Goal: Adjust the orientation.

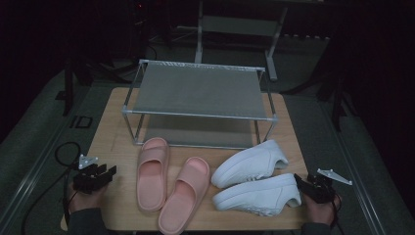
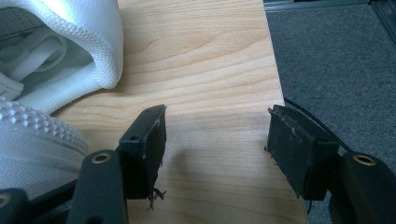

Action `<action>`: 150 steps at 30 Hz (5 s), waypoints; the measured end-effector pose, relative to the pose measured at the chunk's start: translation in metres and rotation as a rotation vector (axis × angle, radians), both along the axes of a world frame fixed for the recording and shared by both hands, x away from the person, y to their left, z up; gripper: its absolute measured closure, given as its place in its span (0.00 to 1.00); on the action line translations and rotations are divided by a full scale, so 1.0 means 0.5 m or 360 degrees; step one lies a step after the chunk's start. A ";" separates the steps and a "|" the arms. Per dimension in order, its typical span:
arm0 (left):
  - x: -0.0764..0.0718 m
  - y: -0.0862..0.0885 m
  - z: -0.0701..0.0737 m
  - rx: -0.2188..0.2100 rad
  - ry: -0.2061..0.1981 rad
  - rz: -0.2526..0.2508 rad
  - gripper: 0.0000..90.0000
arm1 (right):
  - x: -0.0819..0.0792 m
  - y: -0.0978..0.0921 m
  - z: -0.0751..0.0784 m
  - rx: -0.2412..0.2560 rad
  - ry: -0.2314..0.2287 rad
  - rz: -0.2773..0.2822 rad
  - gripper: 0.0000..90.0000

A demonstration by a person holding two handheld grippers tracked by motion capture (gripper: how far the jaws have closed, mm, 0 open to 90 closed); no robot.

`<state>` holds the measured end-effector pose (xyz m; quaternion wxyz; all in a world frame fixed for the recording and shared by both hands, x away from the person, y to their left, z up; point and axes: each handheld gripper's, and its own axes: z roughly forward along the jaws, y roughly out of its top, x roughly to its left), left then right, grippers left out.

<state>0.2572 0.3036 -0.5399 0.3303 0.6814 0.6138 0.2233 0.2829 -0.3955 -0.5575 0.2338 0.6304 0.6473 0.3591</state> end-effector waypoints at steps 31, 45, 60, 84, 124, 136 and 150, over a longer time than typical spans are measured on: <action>-0.020 -0.108 0.067 0.0100 -0.0018 -0.0384 0.64 | 0.000 0.000 0.000 0.0004 0.0000 -0.0001 0.41; -0.023 -0.143 0.074 0.0092 0.0034 -0.0464 0.70 | 0.000 0.000 0.000 0.0004 0.0000 -0.0001 0.41; 0.011 -0.166 0.063 0.0208 0.0081 -0.0435 0.87 | 0.000 0.000 0.000 0.0002 0.0000 0.0001 0.41; -0.033 -0.156 0.065 0.0292 0.0119 -0.0393 0.93 | 0.000 0.000 0.000 0.0005 0.0000 -0.0001 0.41; -0.027 -0.312 0.132 0.0078 -0.0058 -0.0777 0.81 | 0.001 0.000 0.000 0.0002 -0.0001 0.0002 0.40; -0.017 -0.341 0.110 0.0155 0.0024 -0.0832 0.99 | 0.001 0.000 0.000 0.0005 0.0000 0.0001 0.40; -0.036 -0.362 0.103 0.0175 0.0075 -0.0893 0.89 | -0.001 -0.001 0.000 0.0011 -0.0001 0.0002 0.40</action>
